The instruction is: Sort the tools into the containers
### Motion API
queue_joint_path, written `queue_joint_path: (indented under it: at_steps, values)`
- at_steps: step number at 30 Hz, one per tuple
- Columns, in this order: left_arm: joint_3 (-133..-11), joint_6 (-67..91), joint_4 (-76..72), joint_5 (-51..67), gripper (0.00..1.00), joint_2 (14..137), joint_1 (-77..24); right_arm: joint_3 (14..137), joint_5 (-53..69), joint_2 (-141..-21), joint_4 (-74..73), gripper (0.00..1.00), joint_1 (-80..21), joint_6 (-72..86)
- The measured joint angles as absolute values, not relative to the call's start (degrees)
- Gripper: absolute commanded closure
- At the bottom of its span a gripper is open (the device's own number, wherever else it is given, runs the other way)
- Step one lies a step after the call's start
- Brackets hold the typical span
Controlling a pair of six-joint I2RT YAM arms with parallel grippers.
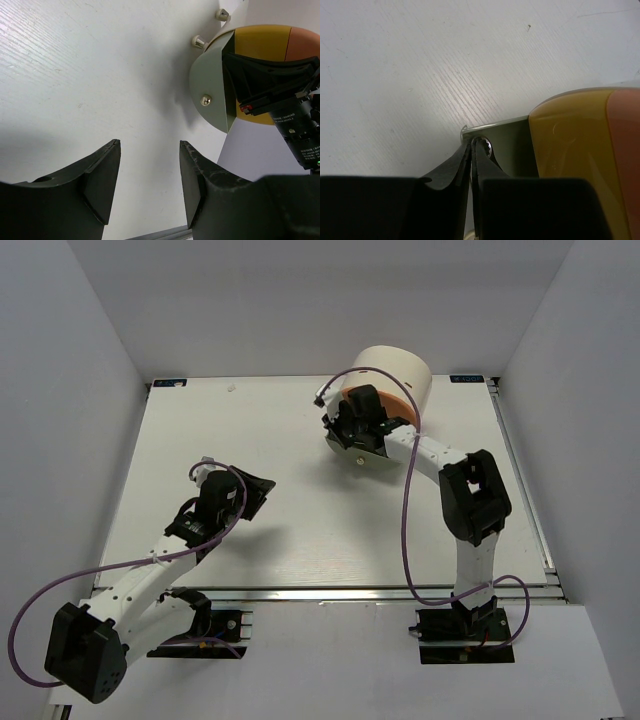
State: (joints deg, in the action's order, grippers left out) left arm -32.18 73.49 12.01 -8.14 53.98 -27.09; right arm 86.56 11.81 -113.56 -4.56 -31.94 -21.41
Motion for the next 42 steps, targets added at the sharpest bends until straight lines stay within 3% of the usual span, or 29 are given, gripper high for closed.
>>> queue_joint_path:
  at_steps: [8,11,17,24,33,42]
  values:
    - [-32.2,73.5,11.3,-7.9,0.39,55.1,-27.1,85.3,16.0,-104.4,-3.9,0.84,-31.7,-22.7]
    - [-32.2,73.5,11.0,-7.8,0.39,55.7,-27.1,85.3,21.0,-100.9,-6.2,0.98,-31.5,-28.4]
    - [-32.2,73.5,10.6,-7.5,0.39,55.9,-27.1,85.1,26.5,-103.5,-20.0,1.0,-31.3,-39.7]
    - [-32.2,73.5,10.2,-7.4,0.39,55.9,-27.0,80.3,16.1,-109.4,-22.7,1.0,-31.3,-37.1]
    - [-32.2,73.5,10.2,-7.4,0.39,55.3,-27.0,80.3,-3.4,-111.5,-13.5,1.0,-31.8,-32.4]
    - [-32.2,73.5,10.2,-7.4,0.39,55.3,-27.0,79.7,-13.0,-112.3,-5.8,1.0,-32.0,-33.5]
